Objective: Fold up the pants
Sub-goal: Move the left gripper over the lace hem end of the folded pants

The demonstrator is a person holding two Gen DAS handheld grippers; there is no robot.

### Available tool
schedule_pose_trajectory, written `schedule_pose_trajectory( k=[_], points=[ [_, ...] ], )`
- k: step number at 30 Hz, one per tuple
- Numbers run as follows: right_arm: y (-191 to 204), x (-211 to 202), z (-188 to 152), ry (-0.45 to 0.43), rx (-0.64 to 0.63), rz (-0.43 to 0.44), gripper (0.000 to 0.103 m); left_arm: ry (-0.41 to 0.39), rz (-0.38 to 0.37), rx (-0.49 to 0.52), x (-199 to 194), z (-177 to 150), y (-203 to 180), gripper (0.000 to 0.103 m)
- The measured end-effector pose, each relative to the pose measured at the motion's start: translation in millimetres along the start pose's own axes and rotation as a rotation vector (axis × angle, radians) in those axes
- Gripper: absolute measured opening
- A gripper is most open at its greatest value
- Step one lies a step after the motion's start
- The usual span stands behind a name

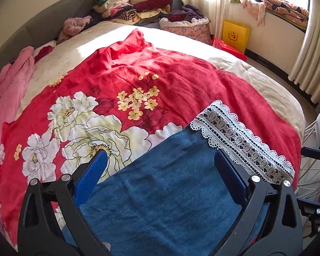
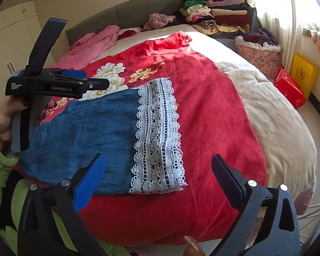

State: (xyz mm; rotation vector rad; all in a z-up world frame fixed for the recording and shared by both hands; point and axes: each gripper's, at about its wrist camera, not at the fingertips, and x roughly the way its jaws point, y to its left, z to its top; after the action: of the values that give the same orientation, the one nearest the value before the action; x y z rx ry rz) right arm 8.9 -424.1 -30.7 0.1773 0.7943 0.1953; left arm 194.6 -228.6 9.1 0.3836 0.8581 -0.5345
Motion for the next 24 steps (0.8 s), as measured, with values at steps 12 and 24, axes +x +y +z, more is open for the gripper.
schedule_pose_trajectory(
  k=[12,24],
  points=[
    [3.1,9.7,3.7,-0.004,0.032,0.03,0.098,-0.004,-0.085,0.046,26.4,15.8,-10.0,0.094],
    [3.5,32.2,2.5,0.034,0.059,0.05,0.098,0.067,-0.121,0.113,76.9,7.4,-23.0,0.093]
  ],
)
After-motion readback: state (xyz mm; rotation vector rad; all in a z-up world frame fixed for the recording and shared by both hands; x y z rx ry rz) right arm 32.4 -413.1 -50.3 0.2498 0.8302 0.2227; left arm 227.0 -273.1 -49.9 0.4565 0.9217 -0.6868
